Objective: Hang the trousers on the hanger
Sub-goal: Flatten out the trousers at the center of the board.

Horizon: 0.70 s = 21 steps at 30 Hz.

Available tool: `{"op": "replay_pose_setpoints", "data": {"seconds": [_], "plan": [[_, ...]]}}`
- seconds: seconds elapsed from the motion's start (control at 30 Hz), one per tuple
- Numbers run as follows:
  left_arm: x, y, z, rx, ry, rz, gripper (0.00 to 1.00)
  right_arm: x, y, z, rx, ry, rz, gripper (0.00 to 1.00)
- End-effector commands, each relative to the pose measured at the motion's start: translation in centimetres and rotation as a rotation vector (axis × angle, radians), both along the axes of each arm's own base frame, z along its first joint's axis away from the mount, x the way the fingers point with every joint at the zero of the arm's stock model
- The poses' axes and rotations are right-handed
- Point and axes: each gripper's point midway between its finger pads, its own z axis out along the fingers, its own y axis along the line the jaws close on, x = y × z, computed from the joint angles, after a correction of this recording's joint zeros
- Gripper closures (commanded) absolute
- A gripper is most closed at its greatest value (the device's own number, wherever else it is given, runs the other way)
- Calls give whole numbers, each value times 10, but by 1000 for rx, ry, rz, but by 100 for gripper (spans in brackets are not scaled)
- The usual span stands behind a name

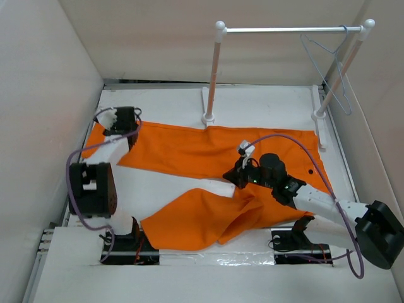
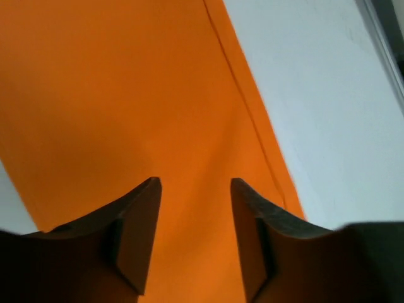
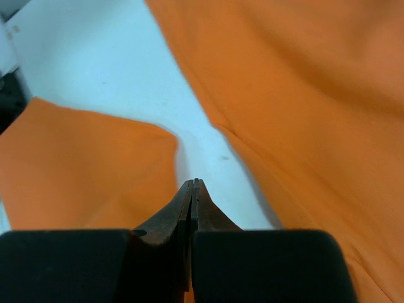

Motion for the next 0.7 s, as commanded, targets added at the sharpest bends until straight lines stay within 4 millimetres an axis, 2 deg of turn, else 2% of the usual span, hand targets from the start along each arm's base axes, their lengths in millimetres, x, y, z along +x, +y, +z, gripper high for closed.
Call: {"op": "replay_pose_setpoints", "data": {"seconds": [0.0,0.03,0.1,0.13,0.17,0.2,0.23,0.27,0.3,0.33,0.37,0.4,0.43,0.47,0.5,0.53,0.57,0.6,0.63,0.67], "plan": [[-14,-51,34,-71,-210,-132,57,-10,29,42,15,-150,88,100],[-20,-61,32,-84,-218,-161,72,-26,44,42,5,-154,146,100],[-40,-83,33,-109,-231,-237,88,-36,61,52,-4,-176,193,100],[-46,-88,35,-108,-238,-259,88,-42,68,54,-5,-173,219,99],[-56,-91,50,-112,-283,-279,90,-55,83,47,-19,-157,273,91],[-63,-91,57,-112,-293,-283,91,-61,93,48,-11,-159,299,87],[-69,-95,67,-109,-315,-306,91,-64,106,58,11,-165,317,82],[-78,-94,98,-106,-399,-317,91,-76,122,41,-16,-135,362,69],[-86,-93,111,-98,-426,-329,90,-83,137,43,8,-133,396,62],[-99,-89,147,-73,-517,-345,88,-89,153,49,34,-137,424,58],[-106,-88,162,-57,-550,-354,87,-96,166,46,42,-128,452,52],[-113,-87,176,-43,-574,-370,85,-113,185,22,18,-94,512,49],[-121,-86,187,-26,-582,-385,82,-119,197,16,19,-89,534,47],[-133,-83,219,11,-639,-400,80,-122,216,24,43,-93,549,43],[-140,-83,222,23,-621,-417,79,-127,228,-6,-3,-52,573,42],[-146,-82,233,35,-635,-424,77,-139,237,-13,-14,-36,607,41],[-157,-80,254,48,-679,-432,76,-142,253,-5,8,-43,625,40],[-162,-83,259,71,-680,-466,74,-148,259,-12,3,-20,641,40],[-167,-83,265,80,-691,-477,72,-154,263,-28,-22,4,654,39],[-177,-81,275,89,-717,-481,72,-154,266,-30,-23,13,650,36]]}}
